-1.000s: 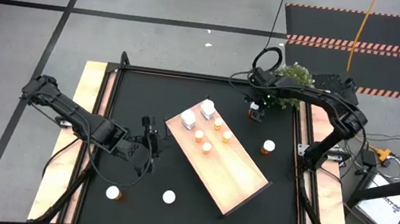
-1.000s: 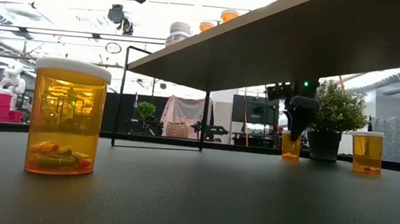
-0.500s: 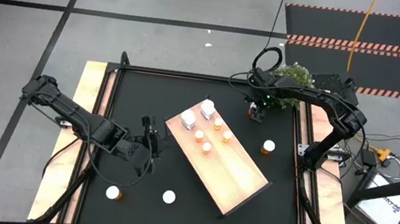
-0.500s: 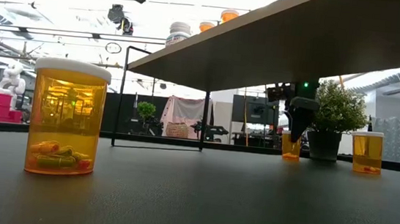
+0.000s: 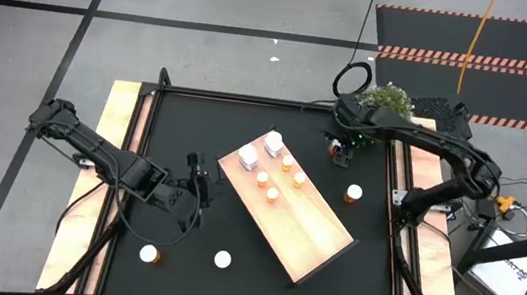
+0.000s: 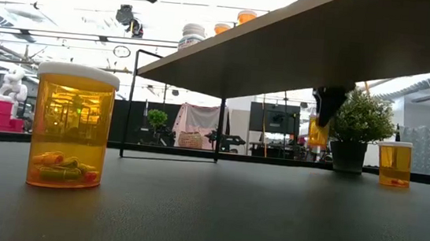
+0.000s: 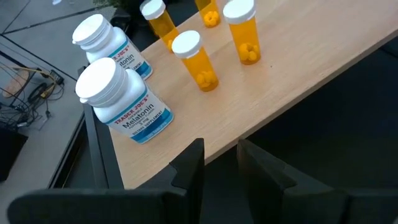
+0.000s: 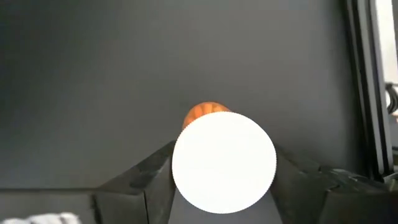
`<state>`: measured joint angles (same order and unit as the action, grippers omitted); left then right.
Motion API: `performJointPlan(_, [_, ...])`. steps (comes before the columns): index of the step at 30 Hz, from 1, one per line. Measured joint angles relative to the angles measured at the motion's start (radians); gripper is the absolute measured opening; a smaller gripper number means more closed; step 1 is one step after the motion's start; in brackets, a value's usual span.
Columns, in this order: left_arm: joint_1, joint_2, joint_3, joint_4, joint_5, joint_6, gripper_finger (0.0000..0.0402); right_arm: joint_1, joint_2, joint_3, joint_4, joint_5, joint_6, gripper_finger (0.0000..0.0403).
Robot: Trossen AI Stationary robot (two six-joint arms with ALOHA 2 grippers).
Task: Pick and place medicine bottles onto shelf by color
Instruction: Put the large orange pill bottle on the shelf
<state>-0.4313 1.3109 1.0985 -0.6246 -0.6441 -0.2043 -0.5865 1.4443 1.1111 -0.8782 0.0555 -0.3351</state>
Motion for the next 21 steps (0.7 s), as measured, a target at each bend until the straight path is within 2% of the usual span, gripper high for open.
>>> performJointPlan(8, [0.000, 0.000, 0.000, 0.036, 0.000, 0.013, 0.0099, 0.144, -0.098, 0.102, -0.143, 0.000, 0.121, 0.0211])
performJointPlan(14, [0.000, 0.000, 0.000, 0.054, 0.000, 0.027, 0.0099, 0.240, -0.106, 0.223, -0.284, 0.000, 0.207, 0.0212])
performJointPlan(21, [0.000, 0.000, 0.000, 0.053, 0.000, 0.028, 0.0099, 0.314, -0.105, 0.352, -0.368, 0.000, 0.327, 0.0211])
